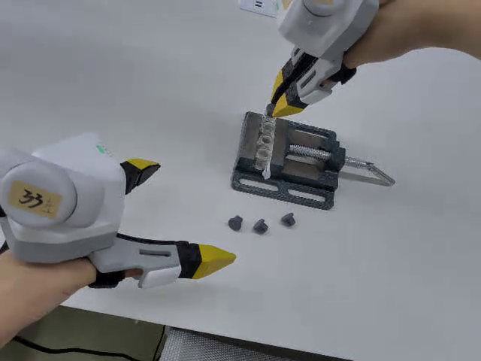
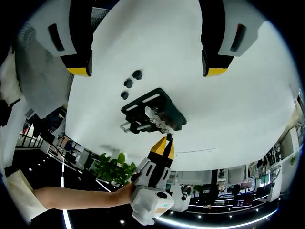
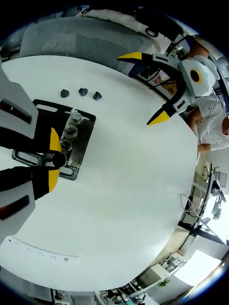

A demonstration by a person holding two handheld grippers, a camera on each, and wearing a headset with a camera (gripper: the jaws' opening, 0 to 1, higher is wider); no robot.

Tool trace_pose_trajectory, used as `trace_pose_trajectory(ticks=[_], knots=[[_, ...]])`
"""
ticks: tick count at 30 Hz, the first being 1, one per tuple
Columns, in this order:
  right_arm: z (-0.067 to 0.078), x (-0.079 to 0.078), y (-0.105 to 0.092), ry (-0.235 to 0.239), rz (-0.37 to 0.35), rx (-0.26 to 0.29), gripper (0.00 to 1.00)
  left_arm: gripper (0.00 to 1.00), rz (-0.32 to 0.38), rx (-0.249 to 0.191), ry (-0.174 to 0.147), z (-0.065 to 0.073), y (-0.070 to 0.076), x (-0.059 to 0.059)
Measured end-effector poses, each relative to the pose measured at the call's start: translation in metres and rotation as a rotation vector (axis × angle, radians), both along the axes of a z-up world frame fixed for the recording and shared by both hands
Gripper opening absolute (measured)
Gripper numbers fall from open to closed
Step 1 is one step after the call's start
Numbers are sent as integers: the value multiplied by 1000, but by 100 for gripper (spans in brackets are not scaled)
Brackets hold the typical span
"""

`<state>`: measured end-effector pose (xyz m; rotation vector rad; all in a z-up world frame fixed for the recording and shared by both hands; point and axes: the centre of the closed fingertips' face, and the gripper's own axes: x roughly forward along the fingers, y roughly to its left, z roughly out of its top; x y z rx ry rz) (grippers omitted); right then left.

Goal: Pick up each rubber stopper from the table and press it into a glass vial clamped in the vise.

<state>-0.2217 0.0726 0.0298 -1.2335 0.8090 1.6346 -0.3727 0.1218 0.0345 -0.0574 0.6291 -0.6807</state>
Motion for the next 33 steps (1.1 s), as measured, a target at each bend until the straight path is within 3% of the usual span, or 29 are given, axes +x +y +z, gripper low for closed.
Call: trace_pose_trajectory(ticks=[6,10,12,13,16,23,26,33], knots=[[1,-7,-1,-63,82,-67,5,95,2,-2,4,-1,0,-2],[2,-8,-1,-66,55,-98,5,95,8,-5,6,-3,1,-4],[3,-9,0,-54,30,-94,5,95,9,-6,8,-3,1,-4],[4,-10,-1,-31,-27,-89,5,95,10,-9,9,-3,0,-4],[2,-4,1,3,-92,-74,5,95,10,-12,8,-3,-1,-3],[4,-4,-1,5,-130,-75,5,95,16,-17,2,-2,-1,-2],[5,-5,-3,3,-131,-61,5,95,20,-20,2,-2,-1,-2],[4,-1,-2,-1,-38,24,5,95,23,-19,8,-5,-1,-3]])
